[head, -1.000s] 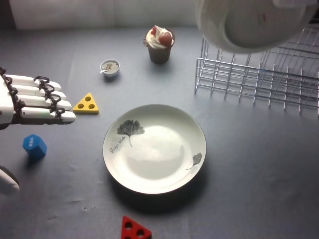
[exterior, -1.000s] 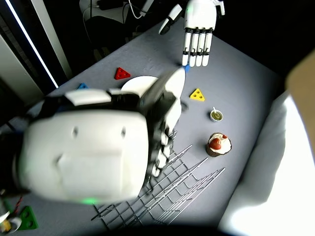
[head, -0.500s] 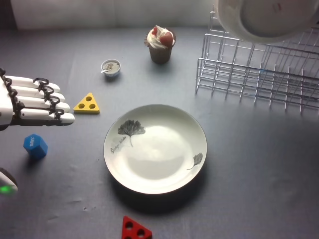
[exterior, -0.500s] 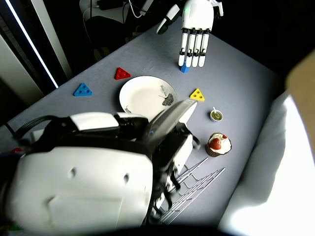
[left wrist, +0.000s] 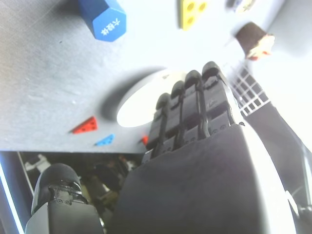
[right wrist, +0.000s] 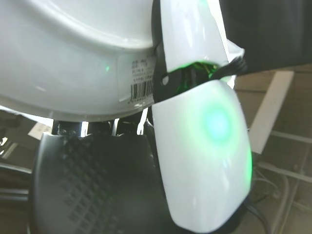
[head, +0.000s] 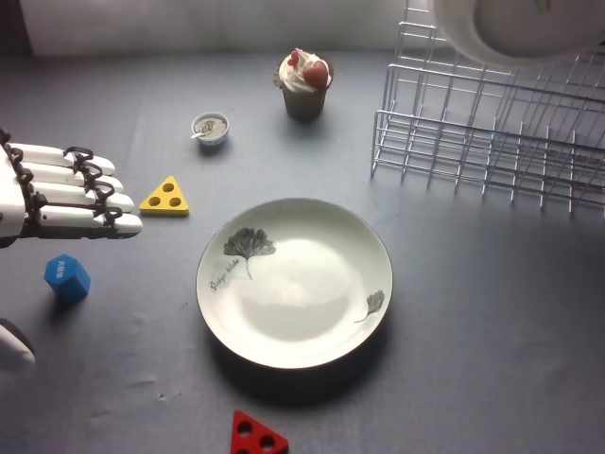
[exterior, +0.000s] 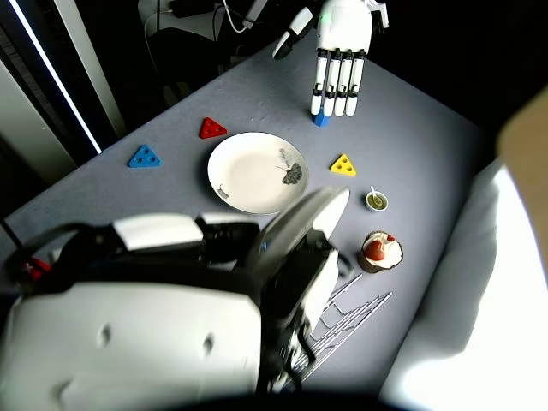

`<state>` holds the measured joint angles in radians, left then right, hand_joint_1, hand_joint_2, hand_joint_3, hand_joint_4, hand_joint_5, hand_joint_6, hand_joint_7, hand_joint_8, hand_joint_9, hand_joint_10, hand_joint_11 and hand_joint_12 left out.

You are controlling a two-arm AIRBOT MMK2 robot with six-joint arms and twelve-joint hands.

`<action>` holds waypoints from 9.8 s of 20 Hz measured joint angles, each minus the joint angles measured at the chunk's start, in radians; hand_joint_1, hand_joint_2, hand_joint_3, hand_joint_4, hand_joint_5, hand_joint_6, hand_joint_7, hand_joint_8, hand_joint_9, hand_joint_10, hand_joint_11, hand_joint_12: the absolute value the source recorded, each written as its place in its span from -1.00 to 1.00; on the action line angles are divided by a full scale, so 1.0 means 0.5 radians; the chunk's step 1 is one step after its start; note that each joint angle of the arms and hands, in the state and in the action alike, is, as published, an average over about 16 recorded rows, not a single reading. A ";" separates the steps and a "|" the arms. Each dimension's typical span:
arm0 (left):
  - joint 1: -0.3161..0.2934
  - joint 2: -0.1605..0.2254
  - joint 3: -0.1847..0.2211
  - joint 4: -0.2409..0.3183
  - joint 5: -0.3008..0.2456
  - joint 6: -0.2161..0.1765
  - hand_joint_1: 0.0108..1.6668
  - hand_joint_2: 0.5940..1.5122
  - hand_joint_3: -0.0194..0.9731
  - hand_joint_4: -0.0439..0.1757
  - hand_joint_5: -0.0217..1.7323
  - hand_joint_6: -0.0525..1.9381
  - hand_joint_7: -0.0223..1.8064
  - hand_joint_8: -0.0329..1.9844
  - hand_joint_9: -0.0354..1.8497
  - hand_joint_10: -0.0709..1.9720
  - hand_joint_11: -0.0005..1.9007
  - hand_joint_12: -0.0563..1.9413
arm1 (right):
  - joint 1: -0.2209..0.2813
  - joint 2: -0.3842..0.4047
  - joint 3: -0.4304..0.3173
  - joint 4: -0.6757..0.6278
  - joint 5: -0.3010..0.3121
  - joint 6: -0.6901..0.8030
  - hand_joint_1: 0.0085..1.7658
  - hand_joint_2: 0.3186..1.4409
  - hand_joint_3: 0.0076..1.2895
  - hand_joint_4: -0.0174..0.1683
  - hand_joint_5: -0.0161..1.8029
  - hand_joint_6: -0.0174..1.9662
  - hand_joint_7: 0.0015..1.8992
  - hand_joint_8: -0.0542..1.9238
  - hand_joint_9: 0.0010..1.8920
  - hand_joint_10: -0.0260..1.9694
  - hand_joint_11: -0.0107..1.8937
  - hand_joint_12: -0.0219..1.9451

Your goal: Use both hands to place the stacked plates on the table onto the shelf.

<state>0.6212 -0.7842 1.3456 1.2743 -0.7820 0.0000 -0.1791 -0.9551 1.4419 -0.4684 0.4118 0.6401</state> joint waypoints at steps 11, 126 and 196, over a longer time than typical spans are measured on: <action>0.000 -0.022 0.001 -0.007 -0.003 0.000 -0.85 -0.29 -0.95 -0.57 -0.95 -0.95 -0.94 -0.96 -0.92 -0.92 -0.98 -0.94 | -0.084 -0.019 0.063 0.139 0.002 -0.115 0.72 0.07 -0.99 -0.90 0.15 -0.25 0.30 -0.64 0.30 -0.53 0.07 0.33; 0.309 -0.424 0.021 0.000 -0.032 0.011 -0.86 -0.31 -0.95 -0.65 -0.97 -0.97 -0.95 -0.97 -0.93 -0.94 -0.98 -0.96 | -0.404 -0.609 -0.236 -1.327 0.388 -0.824 0.56 0.05 -0.99 -0.86 -0.78 -0.97 -0.85 -0.93 -0.82 -0.95 -0.71 -0.96; -0.068 0.376 -0.338 0.117 -0.217 0.001 -0.86 -0.29 -0.95 -0.58 -0.95 -0.94 -0.94 -0.96 -0.92 -0.93 -0.96 -0.93 | 0.119 -0.299 -0.264 -0.984 0.095 0.425 0.66 0.11 -0.99 -0.90 0.09 -0.22 0.23 -0.51 0.27 -0.35 0.15 0.02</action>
<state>0.5872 -0.5963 1.1767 1.3326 -0.8906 0.0007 -0.1194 -1.1044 1.3097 -0.9606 0.4594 0.8525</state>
